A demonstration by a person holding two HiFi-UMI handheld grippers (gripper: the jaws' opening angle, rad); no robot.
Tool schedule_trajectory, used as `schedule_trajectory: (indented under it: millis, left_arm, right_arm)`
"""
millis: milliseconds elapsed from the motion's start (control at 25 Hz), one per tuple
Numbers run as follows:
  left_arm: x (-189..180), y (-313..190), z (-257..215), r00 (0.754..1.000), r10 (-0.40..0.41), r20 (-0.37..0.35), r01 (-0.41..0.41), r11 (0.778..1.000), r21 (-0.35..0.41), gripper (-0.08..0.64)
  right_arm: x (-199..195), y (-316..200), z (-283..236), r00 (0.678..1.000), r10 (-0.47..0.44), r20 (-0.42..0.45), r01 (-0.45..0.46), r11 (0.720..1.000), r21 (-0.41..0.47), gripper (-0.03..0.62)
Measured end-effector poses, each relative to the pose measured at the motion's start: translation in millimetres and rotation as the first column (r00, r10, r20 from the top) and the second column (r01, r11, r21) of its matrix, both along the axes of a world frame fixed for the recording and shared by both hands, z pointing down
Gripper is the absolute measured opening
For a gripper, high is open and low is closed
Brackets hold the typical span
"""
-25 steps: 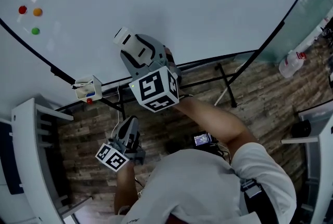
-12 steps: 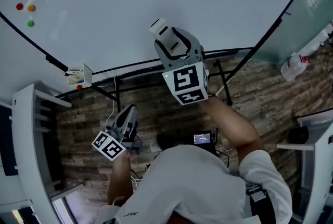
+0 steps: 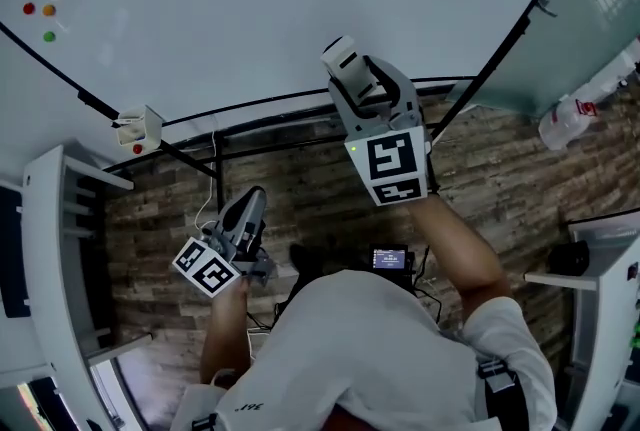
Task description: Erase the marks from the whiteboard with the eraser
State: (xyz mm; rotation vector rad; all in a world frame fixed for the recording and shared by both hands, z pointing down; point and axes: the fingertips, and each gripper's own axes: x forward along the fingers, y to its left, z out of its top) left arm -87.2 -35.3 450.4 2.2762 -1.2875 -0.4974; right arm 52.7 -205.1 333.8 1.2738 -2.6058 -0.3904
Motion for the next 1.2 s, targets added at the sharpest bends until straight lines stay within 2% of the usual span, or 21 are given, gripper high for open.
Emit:
schedule_trajectory:
  millis: [280, 600, 840, 1200]
  left_arm:
    - [32.5, 20.4, -6.2, 0.999, -0.044, 0.024, 0.043, 0.999, 0.028, 0.008]
    - [49.8, 43.1, -7.7, 0.998, -0.052, 0.023, 0.052, 0.998, 0.034, 0.008]
    - [44.8, 53.0, -9.0, 1.0, -0.014, 0.026, 0.014, 1.0, 0.027, 0.008]
    - [10.4, 60.6, -4.8, 1.0, 0.011, 0.029, -0.011, 1.0, 0.004, 0.008]
  right_arm:
    - [55.2, 29.3, 22.3, 1.0, -0.008, 0.028, 0.01, 0.998, -0.059, 0.247]
    - [91.1, 54.7, 51.3, 0.999, 0.006, 0.039, -0.001, 0.992, -0.127, 0.247]
    - [92.1, 70.3, 64.0, 0.999, 0.028, 0.031, -0.022, 0.987, -0.16, 0.247]
    - [75.1, 88.4, 78.7, 0.997, 0.068, 0.024, -0.062, 0.98, -0.191, 0.247]
